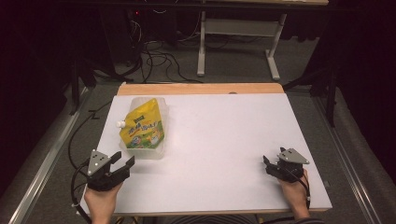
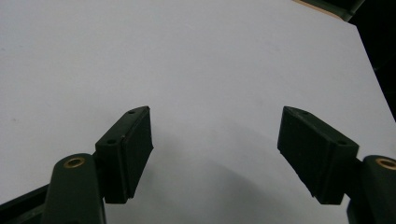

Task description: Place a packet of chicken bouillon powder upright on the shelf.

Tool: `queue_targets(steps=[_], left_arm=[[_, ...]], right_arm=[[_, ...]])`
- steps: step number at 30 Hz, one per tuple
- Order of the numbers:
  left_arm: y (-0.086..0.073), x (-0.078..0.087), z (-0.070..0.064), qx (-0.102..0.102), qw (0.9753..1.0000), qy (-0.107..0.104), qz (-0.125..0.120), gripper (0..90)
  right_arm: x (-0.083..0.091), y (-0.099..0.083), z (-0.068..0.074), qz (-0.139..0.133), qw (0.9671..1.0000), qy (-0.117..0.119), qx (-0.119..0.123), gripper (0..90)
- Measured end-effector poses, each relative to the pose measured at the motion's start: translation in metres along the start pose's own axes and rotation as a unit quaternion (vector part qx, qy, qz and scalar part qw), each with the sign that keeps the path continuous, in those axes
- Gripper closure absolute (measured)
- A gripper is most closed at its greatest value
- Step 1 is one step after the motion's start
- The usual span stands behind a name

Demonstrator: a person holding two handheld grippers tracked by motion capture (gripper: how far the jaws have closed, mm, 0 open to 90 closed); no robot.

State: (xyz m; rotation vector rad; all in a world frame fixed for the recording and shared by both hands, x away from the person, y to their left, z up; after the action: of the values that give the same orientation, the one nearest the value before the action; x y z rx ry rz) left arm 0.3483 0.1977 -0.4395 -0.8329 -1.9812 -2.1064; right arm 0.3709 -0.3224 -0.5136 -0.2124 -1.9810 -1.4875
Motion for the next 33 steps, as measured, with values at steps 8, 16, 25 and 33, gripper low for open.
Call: queue_targets(steps=[8, 16, 25, 33], left_arm=[[-0.001, -0.005, -0.012, -0.004, 0.9999, -0.013, 0.001, 45.3], [-0.002, -0.014, -0.027, -0.010, 0.9995, -0.029, 0.003, 44.7], [0.000, -0.020, -0.044, -0.019, 0.9987, -0.047, 0.003, 44.7], [0.001, -0.024, -0.052, -0.019, 0.9981, -0.058, 0.002, 44.7]], right_arm=[[0.000, 0.000, 0.000, 0.002, 1.0000, 0.001, 0.002, 27.2], [-0.001, 0.000, 0.000, 0.003, 1.0000, 0.001, 0.003, 27.3], [0.000, 0.000, 0.000, 0.000, 1.0000, 0.001, 0.001, 27.2], [0.000, 0.000, 0.000, -0.001, 1.0000, 0.000, 0.000, 27.2]])
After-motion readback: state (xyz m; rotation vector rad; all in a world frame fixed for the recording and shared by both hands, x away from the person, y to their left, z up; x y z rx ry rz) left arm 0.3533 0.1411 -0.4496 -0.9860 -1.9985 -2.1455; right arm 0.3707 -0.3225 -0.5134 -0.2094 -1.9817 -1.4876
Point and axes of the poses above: each handheld gripper's, and its own axes: x roughly backward along the jaws, y roughly out of its top, z roughly to its left, the point moved 6 cm from there along -x, roughly forward along the jaws, and after that the axes turned 8 degrees about y, right-handed, at the moved point
